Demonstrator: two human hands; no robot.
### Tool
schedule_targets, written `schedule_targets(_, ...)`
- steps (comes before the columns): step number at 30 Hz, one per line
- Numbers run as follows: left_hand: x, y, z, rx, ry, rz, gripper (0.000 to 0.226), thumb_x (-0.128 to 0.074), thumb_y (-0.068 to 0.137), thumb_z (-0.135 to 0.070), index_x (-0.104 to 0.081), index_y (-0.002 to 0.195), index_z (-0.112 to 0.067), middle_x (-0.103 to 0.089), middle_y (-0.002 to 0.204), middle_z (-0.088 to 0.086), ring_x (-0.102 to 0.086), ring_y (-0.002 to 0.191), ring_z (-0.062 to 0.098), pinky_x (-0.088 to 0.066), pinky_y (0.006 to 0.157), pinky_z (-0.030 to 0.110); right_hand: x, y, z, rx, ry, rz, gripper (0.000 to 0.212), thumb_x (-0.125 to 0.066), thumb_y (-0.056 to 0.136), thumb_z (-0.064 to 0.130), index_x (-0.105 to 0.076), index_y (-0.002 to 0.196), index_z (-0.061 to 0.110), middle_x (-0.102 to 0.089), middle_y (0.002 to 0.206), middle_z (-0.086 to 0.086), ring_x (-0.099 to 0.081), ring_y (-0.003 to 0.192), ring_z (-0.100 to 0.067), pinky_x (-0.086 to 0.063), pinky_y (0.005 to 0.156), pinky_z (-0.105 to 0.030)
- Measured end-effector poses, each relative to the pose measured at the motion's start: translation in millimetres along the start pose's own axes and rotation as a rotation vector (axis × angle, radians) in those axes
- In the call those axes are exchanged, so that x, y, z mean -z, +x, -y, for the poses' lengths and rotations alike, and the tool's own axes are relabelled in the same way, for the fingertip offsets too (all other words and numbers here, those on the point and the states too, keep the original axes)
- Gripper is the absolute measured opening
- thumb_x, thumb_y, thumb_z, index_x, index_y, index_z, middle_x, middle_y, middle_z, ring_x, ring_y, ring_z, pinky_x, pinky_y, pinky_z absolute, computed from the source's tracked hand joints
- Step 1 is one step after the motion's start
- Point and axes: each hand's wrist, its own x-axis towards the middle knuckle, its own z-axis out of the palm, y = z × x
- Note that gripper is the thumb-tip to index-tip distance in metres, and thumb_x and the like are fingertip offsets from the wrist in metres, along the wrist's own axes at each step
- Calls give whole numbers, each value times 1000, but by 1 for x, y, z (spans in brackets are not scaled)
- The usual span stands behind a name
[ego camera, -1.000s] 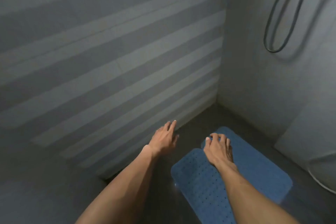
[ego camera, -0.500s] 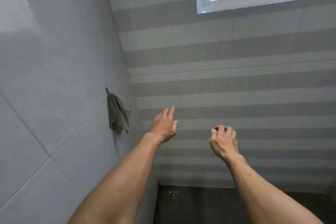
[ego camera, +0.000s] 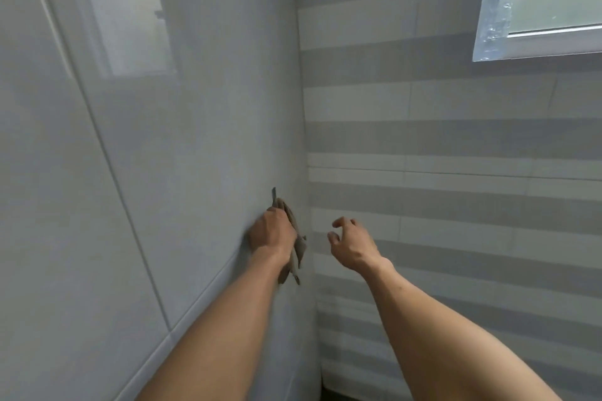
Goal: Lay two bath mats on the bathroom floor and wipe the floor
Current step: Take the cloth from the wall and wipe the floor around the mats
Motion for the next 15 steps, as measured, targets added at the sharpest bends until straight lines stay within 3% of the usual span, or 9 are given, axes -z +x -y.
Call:
schedule_targets(5,-24,15,2,-17,34,-14,28,-49,98,-25,-61,115,-7,-68,114,11,-67,104,28,-53,78,37,-24,49,28,113,32,49,40,-50,99,30,-51,138,18,-50,143,-6,-50,129,-27,-42,108,-40)
schedule_targets(9,-32,27,-2,-35,77,-53,24,-43,99,-13,-58,116,-6,-67,116,12,-67,104,28,-53,80,37,-33,81,42,181,85,123,45,-55,99,27,-49,143,22,-56,142,0,-56,127,-22,-46,104,-34)
schedule_targets(11,-29,30,-5,-5,80,-54,24,-44,100,-14,-58,117,-7,-67,116,11,-67,105,29,-53,81,37,-36,95,47,208,106,212,42,-59,96,26,-55,138,22,-66,129,0,-63,110,-18,-53,87,-25)
schedule_targets(13,-22,30,-7,12,69,-46,24,-47,98,-15,-60,116,-7,-67,115,12,-66,105,30,-52,82,37,-34,104,51,246,47,266,28,-59,94,23,-67,121,19,-72,108,-3,-64,93,-18,-49,70,-20)
schedule_targets(15,-10,32,-10,-3,79,-11,23,-55,93,-15,-63,113,-9,-68,113,12,-66,105,31,-52,80,37,-24,116,52,274,8,305,19,-63,93,24,-72,109,18,-71,100,-3,-65,94,-20,-46,76,-25)
